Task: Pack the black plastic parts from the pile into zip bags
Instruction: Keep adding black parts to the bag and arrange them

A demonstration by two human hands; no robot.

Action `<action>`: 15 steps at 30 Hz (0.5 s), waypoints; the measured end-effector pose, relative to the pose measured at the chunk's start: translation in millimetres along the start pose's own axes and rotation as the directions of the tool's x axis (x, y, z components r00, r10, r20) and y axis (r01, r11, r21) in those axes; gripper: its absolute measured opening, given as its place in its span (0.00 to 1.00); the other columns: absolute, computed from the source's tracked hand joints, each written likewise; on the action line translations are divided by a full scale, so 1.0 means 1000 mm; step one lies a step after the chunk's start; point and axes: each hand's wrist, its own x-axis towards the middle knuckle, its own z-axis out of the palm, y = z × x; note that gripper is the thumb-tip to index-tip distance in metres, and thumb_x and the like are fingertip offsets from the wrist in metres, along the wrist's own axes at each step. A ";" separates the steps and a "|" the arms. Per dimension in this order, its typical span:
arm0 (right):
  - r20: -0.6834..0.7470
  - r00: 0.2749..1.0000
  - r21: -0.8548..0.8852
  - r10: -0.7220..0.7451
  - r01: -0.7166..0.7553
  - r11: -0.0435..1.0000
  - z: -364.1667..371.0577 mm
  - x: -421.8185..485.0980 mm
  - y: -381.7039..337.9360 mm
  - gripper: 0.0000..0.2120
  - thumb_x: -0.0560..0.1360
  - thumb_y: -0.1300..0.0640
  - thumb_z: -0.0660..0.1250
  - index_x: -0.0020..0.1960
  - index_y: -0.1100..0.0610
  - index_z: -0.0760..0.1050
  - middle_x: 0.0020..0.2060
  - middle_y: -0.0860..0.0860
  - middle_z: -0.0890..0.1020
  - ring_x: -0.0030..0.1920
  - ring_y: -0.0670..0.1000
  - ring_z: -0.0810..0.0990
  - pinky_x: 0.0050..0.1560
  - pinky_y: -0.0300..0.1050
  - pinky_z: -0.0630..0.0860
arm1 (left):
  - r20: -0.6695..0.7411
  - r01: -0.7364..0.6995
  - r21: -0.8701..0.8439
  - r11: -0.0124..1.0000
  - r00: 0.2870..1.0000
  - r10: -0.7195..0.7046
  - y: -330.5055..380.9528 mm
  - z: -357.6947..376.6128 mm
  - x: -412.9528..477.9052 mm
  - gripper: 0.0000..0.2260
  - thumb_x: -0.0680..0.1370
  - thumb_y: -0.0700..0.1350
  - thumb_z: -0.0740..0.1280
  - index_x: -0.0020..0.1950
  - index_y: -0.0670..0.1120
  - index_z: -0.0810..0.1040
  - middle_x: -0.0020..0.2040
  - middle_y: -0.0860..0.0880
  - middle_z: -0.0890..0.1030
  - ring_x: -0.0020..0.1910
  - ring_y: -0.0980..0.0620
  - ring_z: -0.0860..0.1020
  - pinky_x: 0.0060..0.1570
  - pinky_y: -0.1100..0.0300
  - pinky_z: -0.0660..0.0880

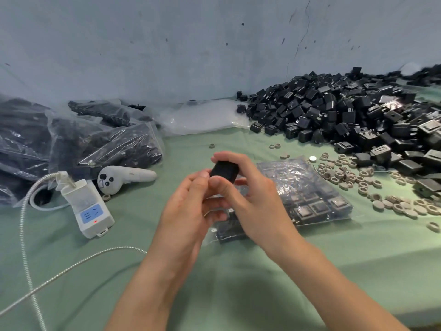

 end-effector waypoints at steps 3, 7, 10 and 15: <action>0.036 0.999 -0.102 -0.037 0.041 0.994 0.004 -0.002 -0.003 0.20 0.77 0.40 0.65 0.69 0.38 0.70 0.56 0.35 0.80 0.61 0.36 0.74 0.59 0.27 0.67 | 0.007 0.062 -0.135 0.989 0.998 -0.061 0.002 -0.008 -0.002 0.15 0.83 0.45 0.59 0.67 0.40 0.73 0.42 0.48 0.81 0.38 0.53 0.79 0.44 0.54 0.76; 0.252 0.966 -0.240 -0.060 0.123 0.963 0.003 -0.005 -0.003 0.30 0.78 0.36 0.60 0.78 0.40 0.58 0.71 0.34 0.69 0.74 0.34 0.57 0.70 0.30 0.55 | -0.099 0.035 -0.083 0.996 0.994 -0.044 0.001 -0.025 0.000 0.12 0.83 0.47 0.60 0.58 0.44 0.80 0.41 0.47 0.82 0.32 0.56 0.78 0.41 0.58 0.80; 0.211 0.977 -0.335 -0.022 0.093 0.938 -0.012 -0.004 0.001 0.29 0.81 0.37 0.54 0.79 0.42 0.54 0.72 0.34 0.63 0.74 0.34 0.55 0.73 0.32 0.51 | -0.346 0.027 0.268 0.963 0.936 0.070 -0.005 -0.050 0.007 0.09 0.83 0.47 0.61 0.48 0.47 0.80 0.33 0.50 0.81 0.30 0.54 0.79 0.30 0.64 0.77; -0.115 0.993 -0.473 0.033 -0.084 0.877 -0.053 0.000 0.021 0.22 0.83 0.57 0.57 0.76 0.50 0.64 0.70 0.44 0.72 0.70 0.39 0.64 0.76 0.44 0.59 | -0.403 0.201 0.386 0.900 0.915 -0.031 -0.023 -0.073 0.013 0.08 0.82 0.46 0.63 0.50 0.45 0.80 0.33 0.47 0.81 0.28 0.53 0.78 0.27 0.64 0.76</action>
